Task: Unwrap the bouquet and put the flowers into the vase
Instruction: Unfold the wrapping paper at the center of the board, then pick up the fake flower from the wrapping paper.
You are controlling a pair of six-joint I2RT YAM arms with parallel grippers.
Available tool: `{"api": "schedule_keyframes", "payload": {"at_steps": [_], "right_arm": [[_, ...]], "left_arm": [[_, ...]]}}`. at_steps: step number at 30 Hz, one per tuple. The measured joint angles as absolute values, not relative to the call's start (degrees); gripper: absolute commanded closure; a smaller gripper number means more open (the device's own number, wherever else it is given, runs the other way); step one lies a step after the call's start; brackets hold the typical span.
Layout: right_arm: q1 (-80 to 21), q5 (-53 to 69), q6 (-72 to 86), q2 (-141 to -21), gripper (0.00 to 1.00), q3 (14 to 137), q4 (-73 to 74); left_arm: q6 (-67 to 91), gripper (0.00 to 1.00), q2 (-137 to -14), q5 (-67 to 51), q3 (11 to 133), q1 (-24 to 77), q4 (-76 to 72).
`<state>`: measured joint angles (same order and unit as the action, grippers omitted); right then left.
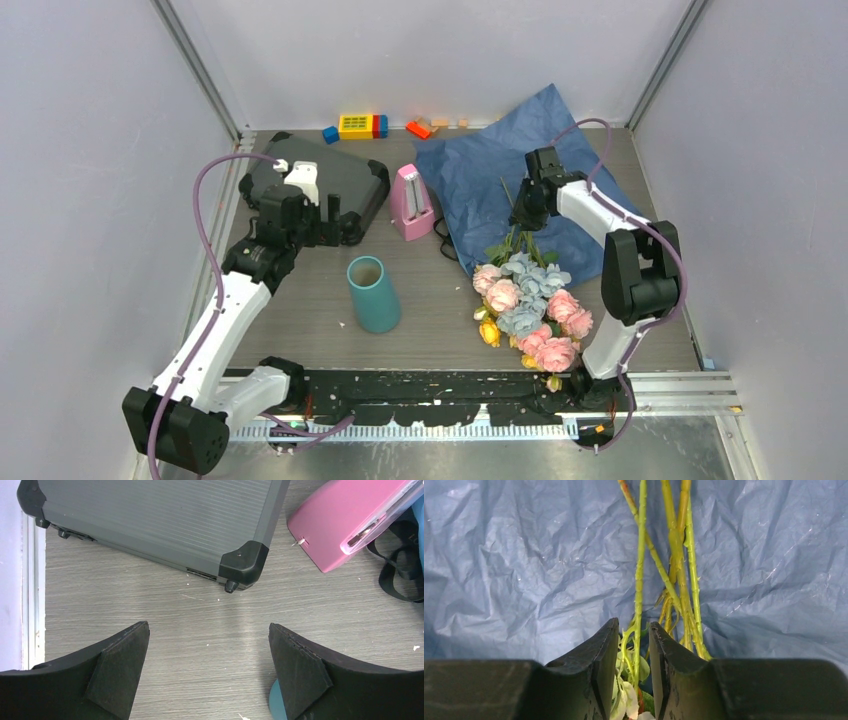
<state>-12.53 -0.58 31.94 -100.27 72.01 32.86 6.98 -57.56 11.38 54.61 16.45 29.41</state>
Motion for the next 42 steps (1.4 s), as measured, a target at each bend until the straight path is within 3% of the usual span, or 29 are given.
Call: {"api": "schedule_keyframes", "payload": {"at_steps": [14, 19, 23, 26, 28, 42], "right_arm": [[-12.5, -2.2, 32.5, -104.8, 0.68, 73.4, 31.6], [-12.5, -1.7, 32.8, -106.1, 0.73, 73.5, 30.9], [-12.5, -1.3, 32.9, -107.1, 0.81, 73.7, 30.4], [-12.5, -1.2, 33.1, -107.4, 0.96, 73.7, 30.2], [-12.5, -1.1, 33.2, -107.4, 0.99, 73.7, 30.0], [-12.5, 4.1, 34.2, -105.5, 1.00, 75.6, 30.0]], "left_arm": [[7.0, 0.08, -57.6, 11.5, 54.6, 16.4, 29.4], [6.9, 0.08, -57.9, 11.6, 54.6, 16.4, 29.4], [6.9, 0.08, -58.1, 11.6, 54.6, 16.4, 29.4], [6.9, 0.08, -58.1, 11.6, 54.6, 16.4, 29.4], [6.9, 0.08, -58.1, 11.6, 54.6, 16.4, 29.4], [6.8, 0.08, -58.1, 12.0, 54.6, 16.4, 29.4]]}}
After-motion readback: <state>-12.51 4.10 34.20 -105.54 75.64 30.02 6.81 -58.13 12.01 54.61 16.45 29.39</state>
